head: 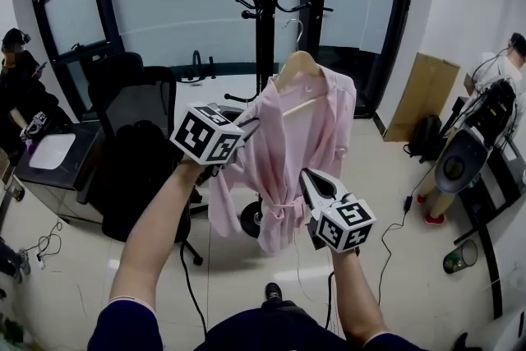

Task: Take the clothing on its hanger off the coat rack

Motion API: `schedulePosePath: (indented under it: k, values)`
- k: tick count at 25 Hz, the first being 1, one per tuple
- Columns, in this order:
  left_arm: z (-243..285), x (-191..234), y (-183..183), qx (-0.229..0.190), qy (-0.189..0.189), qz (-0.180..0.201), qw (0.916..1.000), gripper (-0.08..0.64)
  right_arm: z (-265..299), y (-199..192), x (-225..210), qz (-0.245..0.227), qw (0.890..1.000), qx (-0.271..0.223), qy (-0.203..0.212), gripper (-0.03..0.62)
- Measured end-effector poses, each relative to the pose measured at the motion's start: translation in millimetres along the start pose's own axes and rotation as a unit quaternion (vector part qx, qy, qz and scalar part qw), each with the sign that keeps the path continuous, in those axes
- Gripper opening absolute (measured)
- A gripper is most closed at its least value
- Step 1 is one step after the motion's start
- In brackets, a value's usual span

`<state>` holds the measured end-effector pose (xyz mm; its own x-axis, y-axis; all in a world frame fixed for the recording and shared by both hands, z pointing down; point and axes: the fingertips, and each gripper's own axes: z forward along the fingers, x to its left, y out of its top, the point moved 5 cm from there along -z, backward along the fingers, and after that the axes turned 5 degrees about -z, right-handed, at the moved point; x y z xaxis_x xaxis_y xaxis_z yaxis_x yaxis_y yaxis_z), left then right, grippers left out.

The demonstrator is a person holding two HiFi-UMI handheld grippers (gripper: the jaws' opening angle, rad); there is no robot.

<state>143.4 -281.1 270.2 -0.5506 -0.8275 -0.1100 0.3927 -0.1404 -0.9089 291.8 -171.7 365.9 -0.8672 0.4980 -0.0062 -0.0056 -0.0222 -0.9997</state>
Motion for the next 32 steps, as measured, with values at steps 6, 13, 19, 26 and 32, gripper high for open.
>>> schedulePosePath:
  k: [6, 13, 19, 26, 32]
  values:
    - [-55, -7, -39, 0.01, 0.019, -0.012, 0.9997, 0.035, -4, -9, 55, -0.002, 0.999, 0.015, 0.036, 0.002]
    - [-120, -8, -82, 0.019, 0.06, -0.032, 0.9975, 0.035, 7, -11, 106, -0.006, 0.996, 0.021, 0.083, 0.002]
    - [-160, -18, -99, 0.028, 0.104, -0.048, 0.993, 0.035, 10, -10, 130, -0.004, 0.991, 0.018, 0.133, 0.002]
    - [-238, -17, -130, 0.032, 0.178, -0.074, 0.9808, 0.035, 26, -5, 184, -0.014, 0.979, 0.017, 0.203, 0.002]
    - [-294, -34, -140, 0.036, 0.246, -0.1, 0.9634, 0.035, 24, 5, 211, -0.024, 0.965, 0.014, 0.263, 0.002]
